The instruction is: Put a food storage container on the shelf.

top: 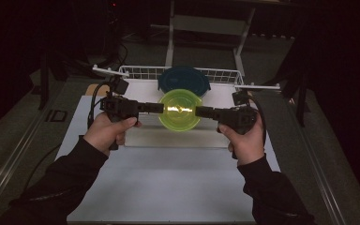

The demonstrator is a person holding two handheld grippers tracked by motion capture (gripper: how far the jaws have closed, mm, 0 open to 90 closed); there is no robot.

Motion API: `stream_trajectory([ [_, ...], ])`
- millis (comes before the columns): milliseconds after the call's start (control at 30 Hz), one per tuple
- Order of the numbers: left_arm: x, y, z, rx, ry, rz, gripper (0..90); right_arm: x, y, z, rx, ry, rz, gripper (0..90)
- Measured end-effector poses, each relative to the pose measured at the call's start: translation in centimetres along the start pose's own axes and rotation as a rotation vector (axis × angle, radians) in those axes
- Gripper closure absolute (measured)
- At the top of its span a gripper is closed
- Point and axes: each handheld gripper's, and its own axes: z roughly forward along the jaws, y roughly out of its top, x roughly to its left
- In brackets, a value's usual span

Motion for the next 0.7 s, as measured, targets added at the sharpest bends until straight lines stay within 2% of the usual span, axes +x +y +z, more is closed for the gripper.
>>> stream_trajectory([
  [233,-0.4,2.5,0.1,-0.006,0.005,0.007,80.9,-0.2,2.2,-0.3,-0.017,-0.006,-0.004,81.4],
  [400,-0.2,4.1,0.5,-0.016,0.006,0.01,80.9,-0.7,3.7,-0.2,-0.021,-0.019,0.008,81.3],
  [567,-0.2,5.8,0.9,-0.02,0.024,0.014,81.1,-1.2,5.2,-0.2,-0.032,-0.035,0.025,81.2],
  [700,0.2,6.8,1.4,-0.026,0.031,-0.005,81.2,-1.7,6.2,0.0,-0.034,-0.065,0.029,81.1],
])
